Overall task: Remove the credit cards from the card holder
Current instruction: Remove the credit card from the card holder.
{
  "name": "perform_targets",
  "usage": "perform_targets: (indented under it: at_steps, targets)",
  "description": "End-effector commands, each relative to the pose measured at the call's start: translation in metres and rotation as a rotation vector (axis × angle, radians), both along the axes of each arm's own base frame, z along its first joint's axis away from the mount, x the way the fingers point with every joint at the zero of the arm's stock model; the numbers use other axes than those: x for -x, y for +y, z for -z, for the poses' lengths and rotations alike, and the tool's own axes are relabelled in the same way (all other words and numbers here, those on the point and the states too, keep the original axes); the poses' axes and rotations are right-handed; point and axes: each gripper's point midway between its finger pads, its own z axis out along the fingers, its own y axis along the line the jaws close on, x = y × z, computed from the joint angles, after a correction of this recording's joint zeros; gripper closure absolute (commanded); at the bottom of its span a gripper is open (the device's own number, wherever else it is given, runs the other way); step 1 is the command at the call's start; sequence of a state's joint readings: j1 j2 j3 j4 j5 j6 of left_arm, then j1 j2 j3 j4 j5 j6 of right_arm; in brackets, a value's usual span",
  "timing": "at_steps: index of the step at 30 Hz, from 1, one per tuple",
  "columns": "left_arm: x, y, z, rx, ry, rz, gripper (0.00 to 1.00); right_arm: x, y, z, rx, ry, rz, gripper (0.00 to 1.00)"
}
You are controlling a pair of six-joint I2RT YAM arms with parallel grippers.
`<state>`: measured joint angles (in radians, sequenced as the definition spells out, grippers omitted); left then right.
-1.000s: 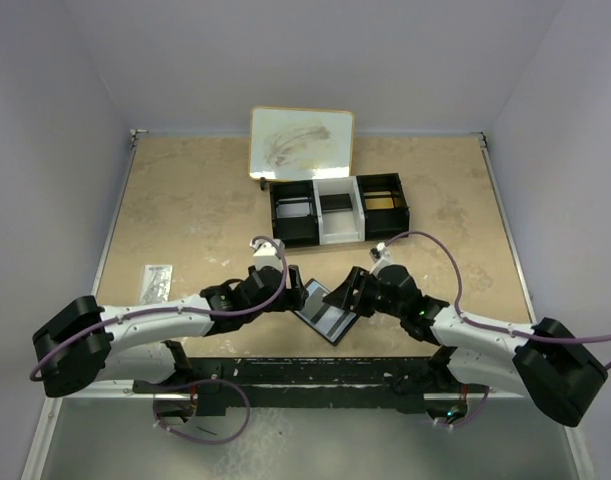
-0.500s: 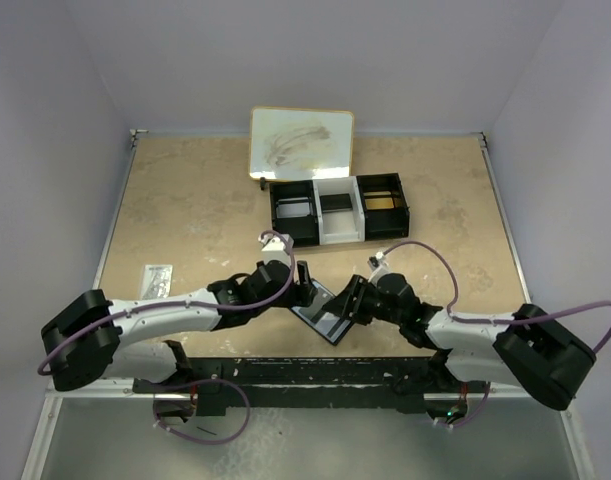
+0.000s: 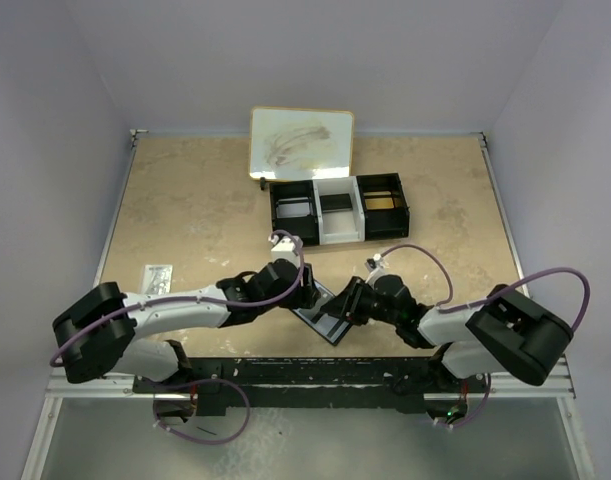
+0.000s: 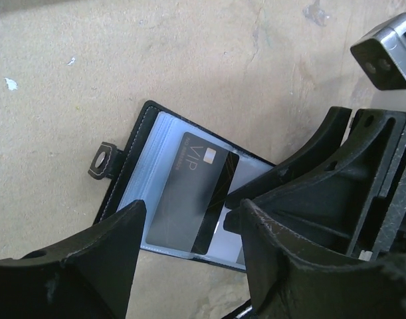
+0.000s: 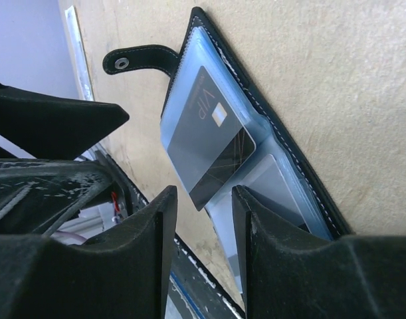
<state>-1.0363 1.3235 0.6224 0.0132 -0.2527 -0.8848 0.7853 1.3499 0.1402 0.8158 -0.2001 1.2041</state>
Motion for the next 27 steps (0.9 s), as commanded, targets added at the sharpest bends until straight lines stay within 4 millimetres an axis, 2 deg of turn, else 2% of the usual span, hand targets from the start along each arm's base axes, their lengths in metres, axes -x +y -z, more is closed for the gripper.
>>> perform_targets:
  at_steps: [1,10,13,18,27]
  targets:
    - [-0.005,-0.017,-0.008,0.012,-0.024,0.053,0.46,0.002,-0.01,0.016,0.026,0.042,0.052,0.59]
    - [-0.011,-0.016,0.018,-0.049,-0.008,0.03,0.49,-0.001,-0.009,0.018,0.009,0.057,0.081,0.63]
    - [-0.014,-0.011,0.026,-0.088,-0.003,0.007,0.53,-0.002,-0.008,0.019,-0.005,0.062,0.09,0.65]
    - [-0.016,0.007,0.037,-0.141,0.004,-0.069,0.6,-0.004,-0.005,0.016,-0.036,0.066,0.098,0.72]
    - [-0.011,0.01,0.043,-0.157,0.02,-0.048,0.65,-0.007,-0.003,0.013,-0.044,0.064,0.109,0.89]
